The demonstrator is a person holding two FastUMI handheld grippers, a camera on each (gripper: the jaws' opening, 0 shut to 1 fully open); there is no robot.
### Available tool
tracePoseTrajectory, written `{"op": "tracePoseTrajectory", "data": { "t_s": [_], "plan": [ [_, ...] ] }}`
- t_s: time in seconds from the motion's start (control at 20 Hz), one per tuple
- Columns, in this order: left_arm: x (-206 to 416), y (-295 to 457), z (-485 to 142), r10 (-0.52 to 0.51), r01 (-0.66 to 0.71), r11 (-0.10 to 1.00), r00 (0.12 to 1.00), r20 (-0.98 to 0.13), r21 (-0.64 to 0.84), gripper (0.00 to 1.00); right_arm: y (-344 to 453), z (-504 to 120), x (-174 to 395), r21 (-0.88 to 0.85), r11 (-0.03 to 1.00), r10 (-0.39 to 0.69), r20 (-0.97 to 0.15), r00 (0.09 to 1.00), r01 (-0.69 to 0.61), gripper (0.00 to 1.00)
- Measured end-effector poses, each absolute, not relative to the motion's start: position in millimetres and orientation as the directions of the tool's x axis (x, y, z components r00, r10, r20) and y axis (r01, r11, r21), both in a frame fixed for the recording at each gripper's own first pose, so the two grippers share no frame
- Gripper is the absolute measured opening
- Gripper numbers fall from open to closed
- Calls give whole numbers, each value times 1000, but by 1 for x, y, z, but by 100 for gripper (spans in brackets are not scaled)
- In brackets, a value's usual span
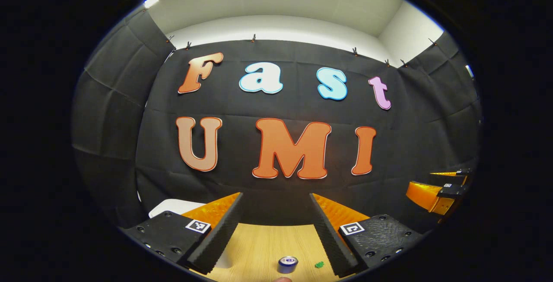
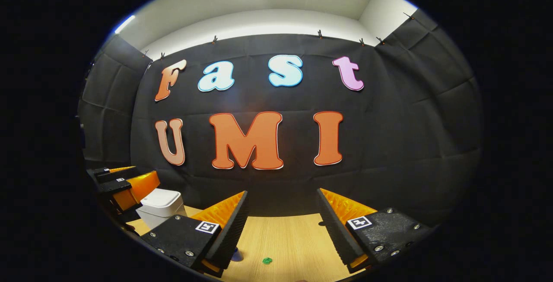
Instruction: Press the lid of the desktop garbage bin to open it, pick up the crumpled paper on the desktop and throw it into the bin, then pick up the pop can on the desktop and drop it into the bin, and finally close the garbage bin lid.
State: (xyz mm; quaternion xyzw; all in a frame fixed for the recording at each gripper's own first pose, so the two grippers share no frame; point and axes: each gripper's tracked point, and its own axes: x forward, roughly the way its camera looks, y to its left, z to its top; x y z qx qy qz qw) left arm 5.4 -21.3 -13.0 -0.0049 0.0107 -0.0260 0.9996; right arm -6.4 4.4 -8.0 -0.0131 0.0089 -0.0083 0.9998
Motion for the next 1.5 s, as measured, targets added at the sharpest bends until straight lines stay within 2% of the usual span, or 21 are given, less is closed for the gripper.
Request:
{"op": "tracePoseTrajectory", "data": {
  "t_s": [0.25,0.35,0.45,0.65,0.7,0.75,0.8,0.85,1.0,1.25,1.3,1.5],
  "plan": [
    [5,-11,-7,-29,29,1000,1000,-6,-9,90,1,-10,-3,-25,999,-27,-20,999,26,92],
    [5,-5,-6,-17,17,1000,1000,-4,-10,93,4,-9,-2,-17,1000,-25,-21,999,25,92],
    [5,-2,-5,-15,15,1000,1000,-3,-9,90,6,-10,-1,-11,1000,-25,-21,999,24,92],
    [4,2,-2,-27,27,999,1000,2,-26,92,13,-10,1,-13,1000,-18,-19,1000,17,92],
    [4,6,-3,-21,21,1000,1000,0,-23,90,16,-10,2,-15,1000,-16,-19,1000,16,92],
    [5,9,-4,-15,15,1000,1000,-1,-19,93,16,-11,3,-15,1000,-14,-18,1000,14,92],
    [5,11,-3,-11,11,1000,1000,-2,-18,90,18,-11,3,-14,1000,-13,-17,1000,13,92],
    [4,14,-3,-9,9,1000,1000,0,-18,93,21,-10,4,-12,1000,-9,-15,1000,9,92],
    [4,18,0,-6,6,1000,1000,3,-17,90,26,-13,6,-10,1000,-3,-18,1000,2,92],
    [4,39,-3,43,-43,999,999,-4,-12,93,32,-16,10,-13,1000,10,-26,1000,-11,92],
    [5,43,-1,50,-50,999,999,4,-10,89,33,-18,12,-15,1000,13,-29,1000,-14,92],
    [7,56,1,65,-65,998,998,9,-9,89,36,-18,16,-11,1000,21,-30,999,-22,92]
  ]
}}
